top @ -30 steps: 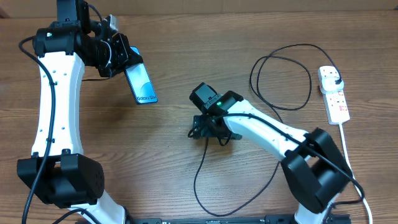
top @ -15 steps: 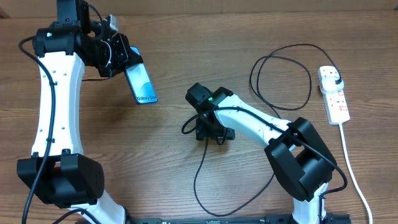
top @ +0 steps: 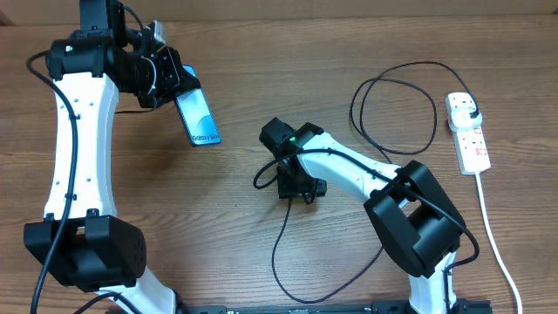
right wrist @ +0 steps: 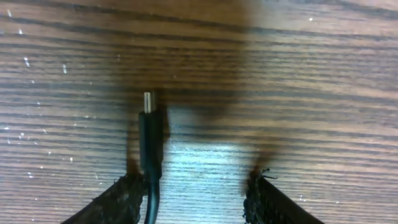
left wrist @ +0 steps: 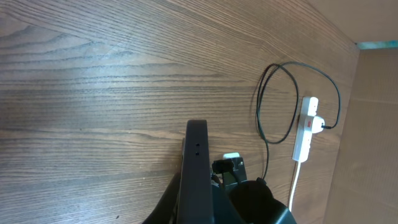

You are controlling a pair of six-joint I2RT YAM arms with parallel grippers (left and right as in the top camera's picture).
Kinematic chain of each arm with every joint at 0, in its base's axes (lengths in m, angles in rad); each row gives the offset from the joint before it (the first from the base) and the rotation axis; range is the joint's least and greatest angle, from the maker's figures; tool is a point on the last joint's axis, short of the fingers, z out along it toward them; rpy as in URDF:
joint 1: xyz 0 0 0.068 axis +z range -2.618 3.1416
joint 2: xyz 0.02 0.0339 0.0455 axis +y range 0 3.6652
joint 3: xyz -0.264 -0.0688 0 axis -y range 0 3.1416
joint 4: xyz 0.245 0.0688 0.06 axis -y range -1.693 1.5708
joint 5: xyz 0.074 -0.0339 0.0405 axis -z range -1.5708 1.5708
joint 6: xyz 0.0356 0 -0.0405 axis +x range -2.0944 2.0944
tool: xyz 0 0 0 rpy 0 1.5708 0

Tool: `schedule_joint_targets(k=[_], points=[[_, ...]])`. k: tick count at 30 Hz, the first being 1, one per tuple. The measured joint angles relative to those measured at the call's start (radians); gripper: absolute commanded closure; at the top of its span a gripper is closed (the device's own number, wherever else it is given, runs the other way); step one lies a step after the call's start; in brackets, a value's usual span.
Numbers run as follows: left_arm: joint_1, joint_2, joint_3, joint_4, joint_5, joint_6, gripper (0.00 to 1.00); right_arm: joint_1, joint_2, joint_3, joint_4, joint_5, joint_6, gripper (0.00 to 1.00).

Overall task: Plug charger to phone and switch on socket
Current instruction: 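Lower the right gripper onto the black cable's USB-C plug and grasp it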

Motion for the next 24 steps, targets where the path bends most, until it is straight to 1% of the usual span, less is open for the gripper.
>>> schedule_joint_targets(k=[2, 8, 11, 13, 17, 21, 22, 24], points=[[0.000, 0.000, 0.000, 0.000, 0.000, 0.000, 0.96, 0.000, 0.000, 0.000, 0.006, 0.000, -0.004, 0.45], [0.000, 0.000, 0.000, 0.003, 0.000, 0.000, 0.96, 0.000, 0.000, 0.000, 0.019, -0.002, -0.008, 0.51], [0.000, 0.000, 0.000, 0.003, 0.000, 0.000, 0.96, 0.000, 0.001, 0.000, 0.024, -0.003, -0.008, 0.61], [0.000, 0.000, 0.000, 0.004, 0.000, 0.000, 0.96, 0.000, 0.001, 0.000, 0.024, -0.003, -0.011, 0.75], [0.000, 0.000, 0.000, 0.007, 0.000, 0.000, 0.96, 0.000, 0.002, 0.002, 0.026, -0.007, -0.012, 0.85], [0.000, 0.000, 0.000, 0.007, 0.000, 0.000, 0.95, 0.000, 0.002, 0.002, 0.026, -0.007, -0.011, 0.90], [0.000, 0.000, 0.000, 0.008, 0.000, 0.000, 0.96, 0.000, 0.002, 0.002, 0.026, -0.007, -0.011, 0.93], [0.000, 0.000, 0.000, 0.008, 0.000, 0.000, 0.95, 0.000, 0.002, 0.002, 0.026, -0.007, -0.011, 0.96]])
